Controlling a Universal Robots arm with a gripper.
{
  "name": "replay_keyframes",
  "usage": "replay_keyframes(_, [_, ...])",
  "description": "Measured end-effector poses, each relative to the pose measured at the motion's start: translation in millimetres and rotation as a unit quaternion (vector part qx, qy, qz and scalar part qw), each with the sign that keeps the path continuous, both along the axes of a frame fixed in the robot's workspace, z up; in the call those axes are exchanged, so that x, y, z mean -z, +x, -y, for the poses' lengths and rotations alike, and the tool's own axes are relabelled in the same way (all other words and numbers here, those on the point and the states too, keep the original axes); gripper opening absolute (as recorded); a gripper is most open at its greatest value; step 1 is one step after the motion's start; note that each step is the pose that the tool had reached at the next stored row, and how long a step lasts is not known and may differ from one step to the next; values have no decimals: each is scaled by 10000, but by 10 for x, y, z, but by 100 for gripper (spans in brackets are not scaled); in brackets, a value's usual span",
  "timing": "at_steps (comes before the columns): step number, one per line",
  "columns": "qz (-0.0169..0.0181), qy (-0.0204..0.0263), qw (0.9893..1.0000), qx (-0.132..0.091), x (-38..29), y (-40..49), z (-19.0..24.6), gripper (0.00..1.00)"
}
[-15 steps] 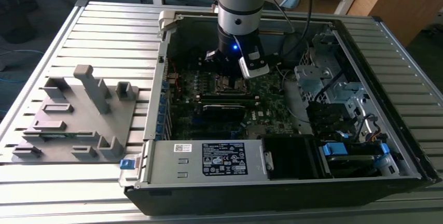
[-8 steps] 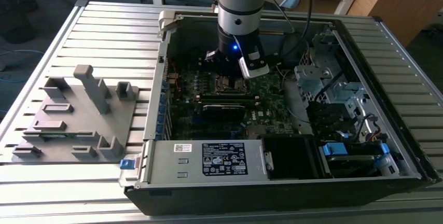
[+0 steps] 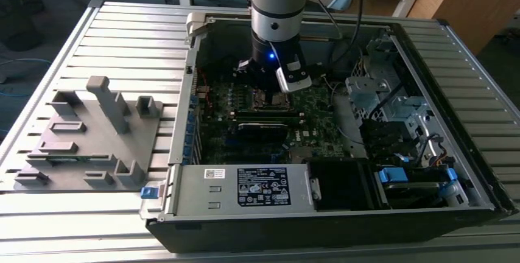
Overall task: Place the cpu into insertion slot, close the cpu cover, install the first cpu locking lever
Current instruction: 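Install the first cpu locking lever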
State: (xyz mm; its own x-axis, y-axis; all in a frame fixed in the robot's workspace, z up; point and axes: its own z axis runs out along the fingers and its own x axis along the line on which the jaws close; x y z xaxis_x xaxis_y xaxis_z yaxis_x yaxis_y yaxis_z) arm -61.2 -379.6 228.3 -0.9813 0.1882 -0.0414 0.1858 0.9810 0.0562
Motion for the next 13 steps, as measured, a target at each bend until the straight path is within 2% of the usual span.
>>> replay_keyframes(8, [0,0,10000,1,1,-22,42,10])
replay_keyframes(13, [0,0,10000,-82,17,-36,49,10])
